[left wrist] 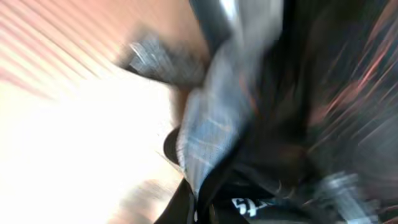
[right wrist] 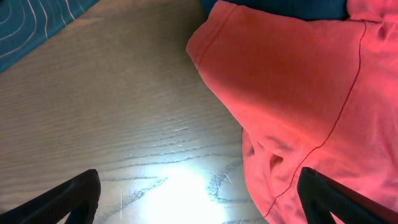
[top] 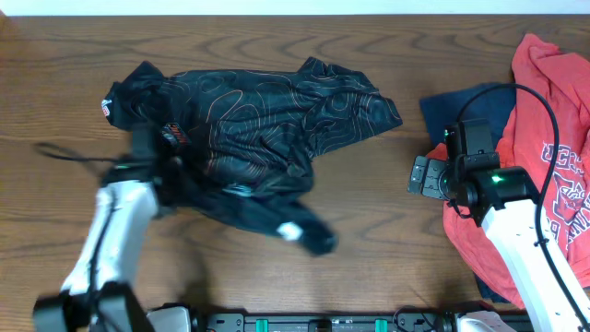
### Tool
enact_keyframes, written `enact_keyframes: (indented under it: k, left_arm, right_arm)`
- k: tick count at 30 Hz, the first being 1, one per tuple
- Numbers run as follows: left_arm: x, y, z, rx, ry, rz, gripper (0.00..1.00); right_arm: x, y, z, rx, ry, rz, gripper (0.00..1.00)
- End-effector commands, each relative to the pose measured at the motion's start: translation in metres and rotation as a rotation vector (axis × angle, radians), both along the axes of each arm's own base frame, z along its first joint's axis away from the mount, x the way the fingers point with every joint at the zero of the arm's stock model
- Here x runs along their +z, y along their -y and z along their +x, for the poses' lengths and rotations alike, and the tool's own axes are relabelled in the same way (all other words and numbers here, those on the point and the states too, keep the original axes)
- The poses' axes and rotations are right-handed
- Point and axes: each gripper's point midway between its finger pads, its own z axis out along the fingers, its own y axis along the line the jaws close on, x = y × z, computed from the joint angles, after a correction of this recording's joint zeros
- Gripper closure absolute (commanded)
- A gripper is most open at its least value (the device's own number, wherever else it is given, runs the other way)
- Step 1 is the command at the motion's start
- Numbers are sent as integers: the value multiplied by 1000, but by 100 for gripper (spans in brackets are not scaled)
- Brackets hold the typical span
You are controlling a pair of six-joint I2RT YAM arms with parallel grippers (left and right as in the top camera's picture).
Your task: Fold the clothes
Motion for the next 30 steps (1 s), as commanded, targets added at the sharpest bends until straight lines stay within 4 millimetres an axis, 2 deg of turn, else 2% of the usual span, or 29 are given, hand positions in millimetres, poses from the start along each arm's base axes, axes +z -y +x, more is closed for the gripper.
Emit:
enact_keyframes:
  k: [1, 2, 3, 4, 9, 13, 16, 19, 22, 26, 30]
  left_arm:
    - [56, -58, 10, 105, 125, 135, 94]
    - [62, -63, 8, 128, 144, 112, 72]
    - [63, -62, 7, 134, 155, 80, 32]
    - [63, -56, 4, 132, 158, 26, 3]
    - [38, -22, -26, 97, 6, -139, 2]
    - [12, -2, -50, 69, -125, -185, 2]
    - [-6, 9, -59, 40, -169, -195, 2]
    - [-22, 23, -61, -4, -179, -209, 2]
    - [-34, 38, -54, -57, -147, -237, 0]
    - [-46, 49, -44, -116, -121, -221, 4]
    - [-59, 57, -45, -146, -156, -225, 9]
  right_arm:
    - [4, 4, 3, -25, 17, -5, 1]
    - [4, 4, 3, -25, 17, -5, 1]
    - [4, 4, 3, -24, 17, -6, 1]
    - [4, 4, 3, -24, 16, -5, 1]
    - [4, 4, 3, -24, 16, -5, 1]
    - [4, 4, 3, -24, 16, -5, 1]
    - [4, 4, 3, -24, 16, -5, 1]
    - [4, 4, 3, -24, 16, -5, 1]
    - [4, 4, 3, -24, 16, -5, 1]
    - [4, 4, 3, -24, 16, -5, 1]
    - [4, 4, 2, -24, 13, -6, 1]
